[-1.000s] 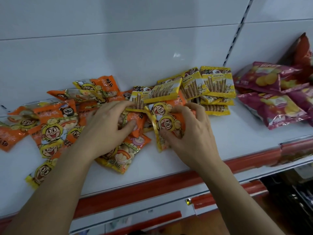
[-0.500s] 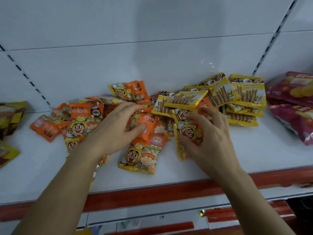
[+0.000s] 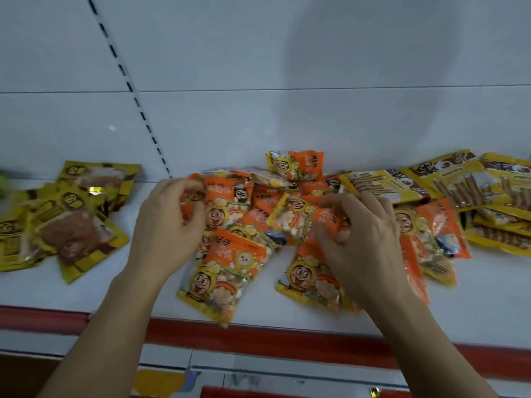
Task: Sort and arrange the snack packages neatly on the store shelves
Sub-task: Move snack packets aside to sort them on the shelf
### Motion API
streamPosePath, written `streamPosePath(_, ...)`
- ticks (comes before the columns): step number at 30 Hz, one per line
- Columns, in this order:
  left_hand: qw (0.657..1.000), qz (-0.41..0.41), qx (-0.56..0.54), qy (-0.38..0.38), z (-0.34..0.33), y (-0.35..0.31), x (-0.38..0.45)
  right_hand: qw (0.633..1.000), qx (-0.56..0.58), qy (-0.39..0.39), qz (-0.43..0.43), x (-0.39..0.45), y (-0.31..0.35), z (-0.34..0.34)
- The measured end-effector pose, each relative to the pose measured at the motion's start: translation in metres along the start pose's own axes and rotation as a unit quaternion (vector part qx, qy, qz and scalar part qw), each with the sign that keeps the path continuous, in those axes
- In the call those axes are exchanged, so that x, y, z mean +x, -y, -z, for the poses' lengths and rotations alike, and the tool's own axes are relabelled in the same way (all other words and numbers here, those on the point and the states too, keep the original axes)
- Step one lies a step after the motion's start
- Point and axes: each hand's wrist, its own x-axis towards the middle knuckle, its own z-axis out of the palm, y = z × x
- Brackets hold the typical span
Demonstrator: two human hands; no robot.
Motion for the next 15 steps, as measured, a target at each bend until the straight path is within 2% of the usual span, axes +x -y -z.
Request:
streamPosePath(3,0.996,0.077,0.035,0.009,-0.002,0.030,0.005,0.999,0.015,0.031,0.018,0.000,0.021,-0.018)
streamPosePath(6,0.986,0.098,0.073,0.110,-0.002,0.048,0.023,0.997,0.008,0.063,0.037,0.005,0.041,-0.035)
streamPosePath(8,0.980,0.098,0.085,0.151,-0.002,0.054,0.035,0.996,-0.010,0.077,0.044,0.009,0.052,-0.046)
streamPosePath(12,0.981,0.117,0.097,0.118,-0.002,0.073,0.044,0.993,-0.034,0.109,0.037,0.014,0.060,-0.058)
streamPosePath(15,0.987,0.113,0.093,0.064,-0.001,0.076,0.042,0.993,-0.028,0.107,0.032,0.014,0.060,-0.060)
